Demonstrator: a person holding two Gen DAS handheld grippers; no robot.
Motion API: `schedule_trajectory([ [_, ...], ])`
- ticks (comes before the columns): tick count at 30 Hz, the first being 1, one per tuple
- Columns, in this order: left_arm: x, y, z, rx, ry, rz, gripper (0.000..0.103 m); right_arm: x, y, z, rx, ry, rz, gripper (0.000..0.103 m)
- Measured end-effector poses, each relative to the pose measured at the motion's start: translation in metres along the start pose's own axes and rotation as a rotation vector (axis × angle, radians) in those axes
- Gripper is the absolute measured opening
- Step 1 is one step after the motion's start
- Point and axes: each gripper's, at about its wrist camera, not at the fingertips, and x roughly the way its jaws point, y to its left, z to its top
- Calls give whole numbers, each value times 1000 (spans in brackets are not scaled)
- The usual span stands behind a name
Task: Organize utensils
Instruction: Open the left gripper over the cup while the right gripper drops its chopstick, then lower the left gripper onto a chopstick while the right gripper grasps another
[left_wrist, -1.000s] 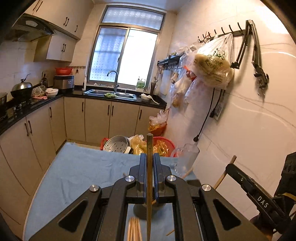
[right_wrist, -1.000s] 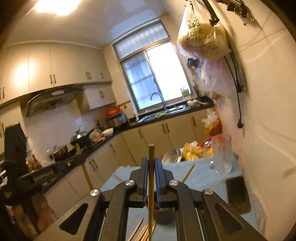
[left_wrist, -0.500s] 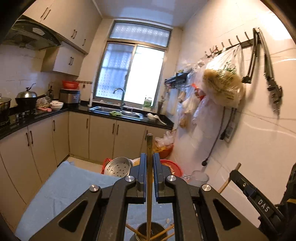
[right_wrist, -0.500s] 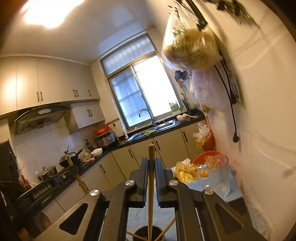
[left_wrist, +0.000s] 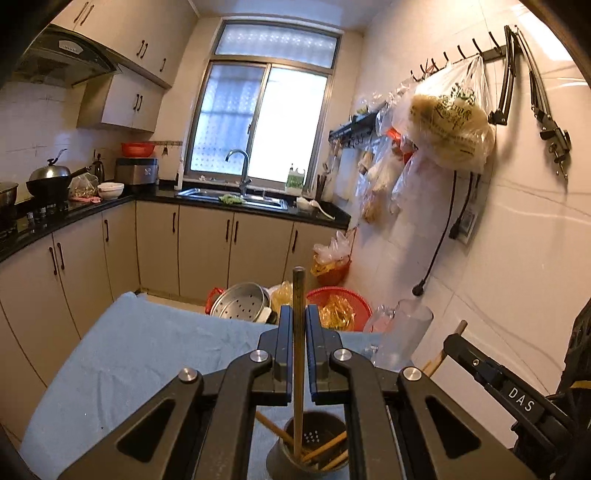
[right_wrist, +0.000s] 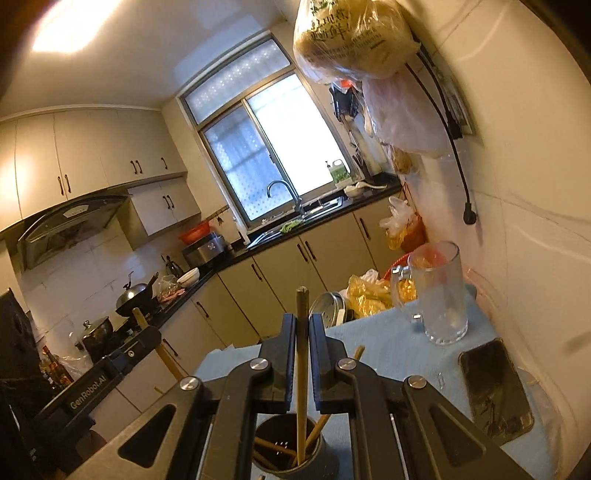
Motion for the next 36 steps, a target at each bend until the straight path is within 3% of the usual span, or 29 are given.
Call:
schedule_trajectory([
  [8,4,4,-7,-6,84,-16,7,4,-4,-11,12,64,13,12],
  [11,-13,8,-6,-6,84,-19,8,-4,-3,-12,28,75,27,12],
  [13,-33,13,-3,-10,73,-26,23,-19,0,-9,27,65,41,17],
  [14,-41,16,-1,-10,77,-18,39,-26,2,-10,21,64,41,25],
  [15,-58,23,0,-15,77,-3,48,-37,6,-11,12,67,35,32],
  [18,-91,42,-7,-31,102,33,49,-68,17,-20,-24,89,64,35],
  [20,-114,60,-24,-40,160,67,51,-87,23,-36,-42,127,53,40],
  [23,-131,84,-61,-57,242,122,63,-103,23,-72,-30,196,67,47],
  [28,-122,109,-125,-64,390,209,63,-89,21,-136,-42,369,30,47],
  [31,-115,115,-141,-97,439,185,63,-71,23,-160,-56,452,34,45],
  [36,-97,115,-140,-106,469,153,63,-40,29,-177,-74,539,28,39],
])
